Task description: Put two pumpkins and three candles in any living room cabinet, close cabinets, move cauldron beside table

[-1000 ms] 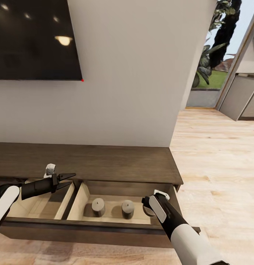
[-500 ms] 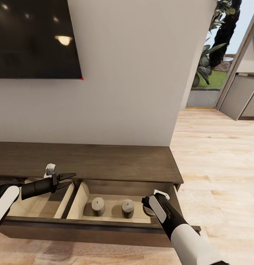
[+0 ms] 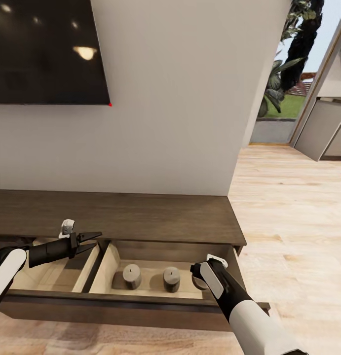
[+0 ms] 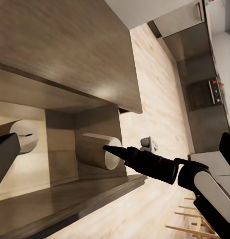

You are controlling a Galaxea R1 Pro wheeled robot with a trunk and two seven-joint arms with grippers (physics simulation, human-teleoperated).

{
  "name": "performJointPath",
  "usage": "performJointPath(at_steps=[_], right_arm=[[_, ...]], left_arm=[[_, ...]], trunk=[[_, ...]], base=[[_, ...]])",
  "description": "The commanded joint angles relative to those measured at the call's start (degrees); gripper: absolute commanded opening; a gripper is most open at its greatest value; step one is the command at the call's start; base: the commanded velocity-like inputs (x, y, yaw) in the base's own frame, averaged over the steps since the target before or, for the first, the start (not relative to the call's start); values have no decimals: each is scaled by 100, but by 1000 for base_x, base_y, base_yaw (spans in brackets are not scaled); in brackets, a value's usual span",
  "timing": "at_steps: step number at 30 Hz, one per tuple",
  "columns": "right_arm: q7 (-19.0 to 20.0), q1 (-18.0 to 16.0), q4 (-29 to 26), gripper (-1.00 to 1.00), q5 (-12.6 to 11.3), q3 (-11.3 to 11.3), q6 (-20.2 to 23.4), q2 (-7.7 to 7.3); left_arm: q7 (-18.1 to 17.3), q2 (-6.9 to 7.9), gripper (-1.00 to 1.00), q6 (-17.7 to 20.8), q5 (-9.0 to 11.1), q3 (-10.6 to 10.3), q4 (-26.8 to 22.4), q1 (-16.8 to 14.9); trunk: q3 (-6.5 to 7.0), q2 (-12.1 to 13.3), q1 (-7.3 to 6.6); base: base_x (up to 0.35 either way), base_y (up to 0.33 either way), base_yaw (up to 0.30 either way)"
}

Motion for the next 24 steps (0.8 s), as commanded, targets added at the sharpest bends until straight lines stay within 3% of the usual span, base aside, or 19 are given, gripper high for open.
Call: performJointPath(at_steps=[1, 15, 24], right_arm=[[0, -1, 1, -100, -9, 1, -10, 1], [4, -6, 95, -100, -9, -5, -34, -4], [3, -120, 363, -100, -9, 0, -314, -1]], left_arm=[[0, 0, 100, 1, 4, 0, 0, 0], [0, 0, 100, 1, 13, -4, 0, 0], [0, 0, 100, 1, 7, 0, -17, 0]], trunk=[[-18, -42, 22], [-36, -82, 44], [-36, -82, 44]], base=[[3, 0, 0], [0, 0, 0], [0, 0, 0]])
